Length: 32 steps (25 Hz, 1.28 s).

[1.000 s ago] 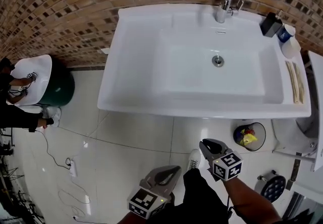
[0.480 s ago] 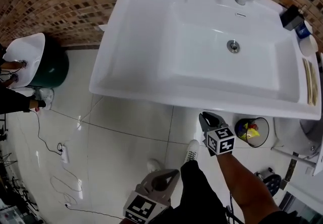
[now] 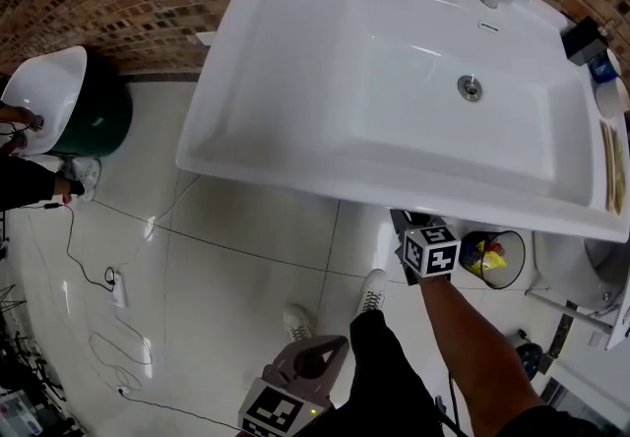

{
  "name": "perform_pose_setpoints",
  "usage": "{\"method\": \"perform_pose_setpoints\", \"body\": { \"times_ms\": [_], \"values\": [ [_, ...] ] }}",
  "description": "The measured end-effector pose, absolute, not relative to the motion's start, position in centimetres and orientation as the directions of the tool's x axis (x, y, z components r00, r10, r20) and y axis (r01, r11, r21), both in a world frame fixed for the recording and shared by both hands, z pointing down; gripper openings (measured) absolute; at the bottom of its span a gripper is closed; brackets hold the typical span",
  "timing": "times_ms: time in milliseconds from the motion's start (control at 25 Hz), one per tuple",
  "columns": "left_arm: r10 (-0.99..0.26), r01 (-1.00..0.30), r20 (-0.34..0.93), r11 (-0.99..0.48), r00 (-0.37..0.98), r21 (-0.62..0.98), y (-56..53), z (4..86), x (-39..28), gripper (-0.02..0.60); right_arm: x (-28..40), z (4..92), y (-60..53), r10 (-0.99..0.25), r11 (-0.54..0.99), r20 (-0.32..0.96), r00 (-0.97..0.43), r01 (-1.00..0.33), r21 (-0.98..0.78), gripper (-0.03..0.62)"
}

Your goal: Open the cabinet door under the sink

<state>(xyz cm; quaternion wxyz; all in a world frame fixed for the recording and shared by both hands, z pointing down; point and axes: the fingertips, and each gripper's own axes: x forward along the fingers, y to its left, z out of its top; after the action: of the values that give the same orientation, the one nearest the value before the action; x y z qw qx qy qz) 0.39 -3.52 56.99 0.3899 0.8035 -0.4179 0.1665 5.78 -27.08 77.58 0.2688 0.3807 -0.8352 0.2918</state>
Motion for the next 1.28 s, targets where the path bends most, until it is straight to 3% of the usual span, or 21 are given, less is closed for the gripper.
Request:
{"method": "perform_pose_setpoints", "body": {
  "times_ms": [840,1280],
  "values": [
    [-0.556,-0.801,0.578,-0.38,0.598,0.463,-2.5,54.5,-3.3,0.017,6.4,79.0,-22.0,-0.408,0.539,0.771,-0.488,-0.811,-0.228,0.029],
    [-0.507,-0.747,0.551,-0.505,0.663,0.433,-0.2,52.6,-5.0,0.017,9.3,78.9,-15.4,-0.444,0.522,0.78,-0.441,-0.835,-0.174,0.026]
  ]
}}
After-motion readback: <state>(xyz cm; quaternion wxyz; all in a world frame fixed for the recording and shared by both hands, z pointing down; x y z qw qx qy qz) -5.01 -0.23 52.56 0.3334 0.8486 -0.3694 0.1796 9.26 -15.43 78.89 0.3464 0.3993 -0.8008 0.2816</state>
